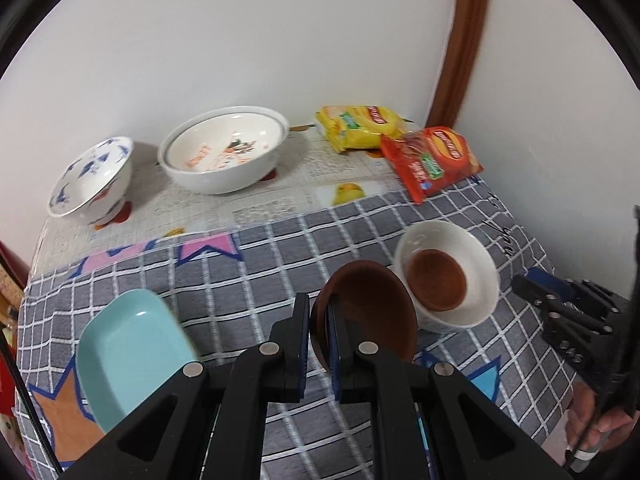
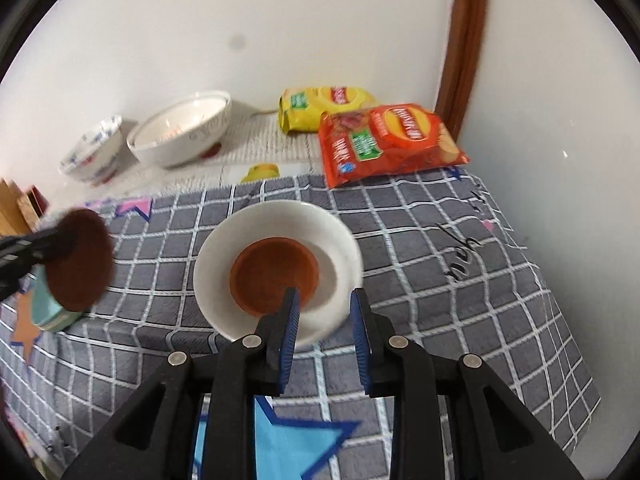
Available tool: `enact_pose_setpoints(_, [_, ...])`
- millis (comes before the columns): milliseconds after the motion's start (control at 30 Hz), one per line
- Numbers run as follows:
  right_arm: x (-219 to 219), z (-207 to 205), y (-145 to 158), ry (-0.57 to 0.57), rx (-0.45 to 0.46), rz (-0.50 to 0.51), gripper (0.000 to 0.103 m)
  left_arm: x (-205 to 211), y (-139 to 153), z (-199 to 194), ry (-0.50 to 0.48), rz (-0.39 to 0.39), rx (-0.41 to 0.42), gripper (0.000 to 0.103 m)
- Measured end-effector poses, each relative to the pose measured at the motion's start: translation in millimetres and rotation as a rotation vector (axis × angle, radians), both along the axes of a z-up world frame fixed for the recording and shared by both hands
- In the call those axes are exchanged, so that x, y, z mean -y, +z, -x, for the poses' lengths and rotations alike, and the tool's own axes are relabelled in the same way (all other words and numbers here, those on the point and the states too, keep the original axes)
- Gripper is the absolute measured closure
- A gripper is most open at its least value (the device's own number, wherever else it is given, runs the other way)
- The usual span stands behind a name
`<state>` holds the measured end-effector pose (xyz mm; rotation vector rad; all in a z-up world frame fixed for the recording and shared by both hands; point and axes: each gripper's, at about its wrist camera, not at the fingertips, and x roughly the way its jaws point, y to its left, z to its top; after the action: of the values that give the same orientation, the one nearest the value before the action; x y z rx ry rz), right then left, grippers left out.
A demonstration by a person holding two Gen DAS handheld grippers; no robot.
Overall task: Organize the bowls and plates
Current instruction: 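Lower the left gripper's brown bowl into the white bowl and open the left gripper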
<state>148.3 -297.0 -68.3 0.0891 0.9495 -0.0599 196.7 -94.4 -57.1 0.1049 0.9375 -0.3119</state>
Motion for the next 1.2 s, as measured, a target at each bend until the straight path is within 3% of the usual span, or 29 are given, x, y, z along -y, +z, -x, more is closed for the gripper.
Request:
enact_pose_setpoints(267, [55.8,30.2,4.3,-0.084,0.025,-0.042,0.076,41.1,-4.1,-7.0,-0.033,0.015,-0.012,0.094])
enact_pose_setpoints(567, [93.3,52.0,-13.3,-0.150,0.009,-0.072,0.076,75.8,-23.6,-19.0,-0.059,0.038,-0.048,0.094])
enact_pose_setpoints(1200, [102.7,52.2,-24.4,-0.155,0.029,-0.125,0.076,104.8,-56.7,-42.5,-0.068,0.026,-0.088,0.094])
